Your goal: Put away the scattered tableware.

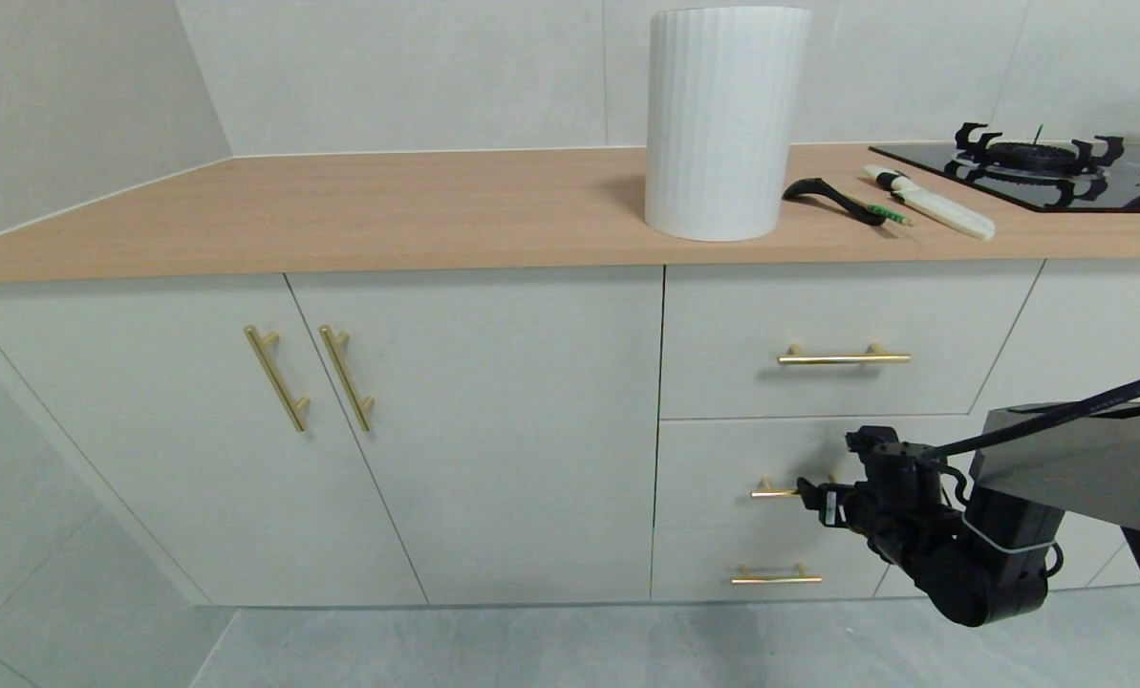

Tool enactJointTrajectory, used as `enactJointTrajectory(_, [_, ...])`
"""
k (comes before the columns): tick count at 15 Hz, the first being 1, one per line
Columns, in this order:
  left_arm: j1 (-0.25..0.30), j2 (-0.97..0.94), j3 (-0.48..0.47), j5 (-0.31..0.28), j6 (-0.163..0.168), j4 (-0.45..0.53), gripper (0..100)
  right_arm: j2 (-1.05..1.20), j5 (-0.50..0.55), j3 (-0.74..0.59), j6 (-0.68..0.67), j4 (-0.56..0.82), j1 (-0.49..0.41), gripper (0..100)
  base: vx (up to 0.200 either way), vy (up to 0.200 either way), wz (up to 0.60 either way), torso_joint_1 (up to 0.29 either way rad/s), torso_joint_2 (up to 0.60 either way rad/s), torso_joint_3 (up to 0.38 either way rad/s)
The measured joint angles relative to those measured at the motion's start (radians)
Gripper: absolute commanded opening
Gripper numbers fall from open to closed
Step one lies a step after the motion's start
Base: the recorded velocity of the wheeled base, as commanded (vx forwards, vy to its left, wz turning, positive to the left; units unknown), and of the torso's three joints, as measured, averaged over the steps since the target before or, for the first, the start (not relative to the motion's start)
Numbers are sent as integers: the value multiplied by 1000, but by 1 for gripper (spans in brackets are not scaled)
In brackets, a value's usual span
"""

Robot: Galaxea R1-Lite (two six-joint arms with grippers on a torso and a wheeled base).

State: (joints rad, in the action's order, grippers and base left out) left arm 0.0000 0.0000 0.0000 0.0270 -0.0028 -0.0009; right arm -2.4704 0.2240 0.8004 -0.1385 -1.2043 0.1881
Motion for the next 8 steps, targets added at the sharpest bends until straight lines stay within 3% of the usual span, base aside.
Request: enactJointTrajectory(8, [0, 0, 0, 0, 0, 0, 100, -1, 1, -19, 6, 7, 0, 100, 0, 0, 0, 0, 0, 0])
